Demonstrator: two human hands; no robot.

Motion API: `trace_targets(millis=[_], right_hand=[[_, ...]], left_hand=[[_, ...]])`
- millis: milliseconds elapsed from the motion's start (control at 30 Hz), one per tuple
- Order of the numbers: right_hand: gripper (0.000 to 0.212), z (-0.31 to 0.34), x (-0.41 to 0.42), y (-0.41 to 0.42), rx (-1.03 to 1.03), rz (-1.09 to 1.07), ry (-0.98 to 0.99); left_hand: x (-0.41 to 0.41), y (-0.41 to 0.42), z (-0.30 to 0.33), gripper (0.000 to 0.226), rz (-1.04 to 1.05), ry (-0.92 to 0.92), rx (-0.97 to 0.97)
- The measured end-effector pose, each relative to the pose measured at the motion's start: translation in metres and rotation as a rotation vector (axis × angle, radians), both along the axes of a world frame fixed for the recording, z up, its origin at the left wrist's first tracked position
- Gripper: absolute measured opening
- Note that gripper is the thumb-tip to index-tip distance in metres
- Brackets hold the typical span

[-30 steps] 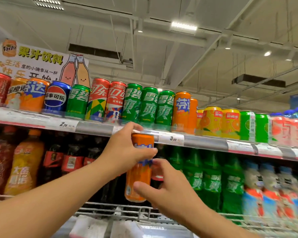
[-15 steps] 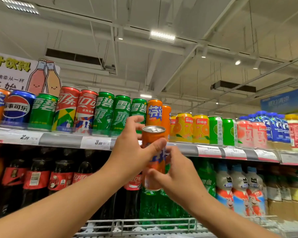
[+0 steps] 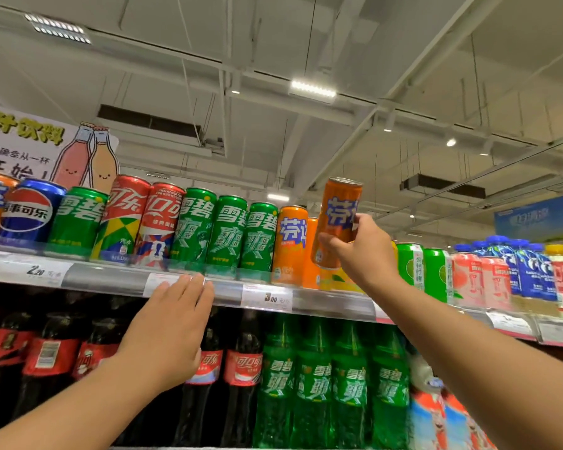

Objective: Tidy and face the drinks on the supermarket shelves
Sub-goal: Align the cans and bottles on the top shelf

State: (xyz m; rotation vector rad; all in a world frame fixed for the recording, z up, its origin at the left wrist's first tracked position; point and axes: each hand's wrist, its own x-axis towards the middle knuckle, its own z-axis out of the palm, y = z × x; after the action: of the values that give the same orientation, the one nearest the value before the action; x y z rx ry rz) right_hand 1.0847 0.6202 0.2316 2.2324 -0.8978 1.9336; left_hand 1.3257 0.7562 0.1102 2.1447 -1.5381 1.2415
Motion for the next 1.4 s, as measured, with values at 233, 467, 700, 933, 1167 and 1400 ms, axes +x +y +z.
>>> trace_targets(millis=[233,467,700,933,1167,1400], right_hand=[[0.033,-0.01,0.015,-0.019,0.049,-0.092,0.043],[0.043,-0.018,0.025,-0.018,0.145,-0.176,0.088],[0.048,-0.017,0.032,-0.016,0.183,-0.292,0.167],[0.041,-0.049,0.034,-0.015,0.093,-0.272,0.138],[0.055,-0.173,0.031,0.021,-0.163,-0.049,0.376],[0.057,-0.314,0.033,0.026,-0.002,-0.046,0.805]], left_hand=[[-0.002,-0.004,-0.003,0.083,0.029,0.013,-0.008],[0.001,-0.007,-0.007,0.086,0.053,-0.028,-0.005],[0.003,-0.01,-0.01,0.087,0.032,-0.023,-0.022],[0.003,-0.011,-0.012,0.096,0.056,-0.037,-0.017],[0.001,0.001,-0.025,0.103,-0.002,0.045,0.006],[-0.011,0.022,-0.177,0.081,-0.021,0.297,0.213]])
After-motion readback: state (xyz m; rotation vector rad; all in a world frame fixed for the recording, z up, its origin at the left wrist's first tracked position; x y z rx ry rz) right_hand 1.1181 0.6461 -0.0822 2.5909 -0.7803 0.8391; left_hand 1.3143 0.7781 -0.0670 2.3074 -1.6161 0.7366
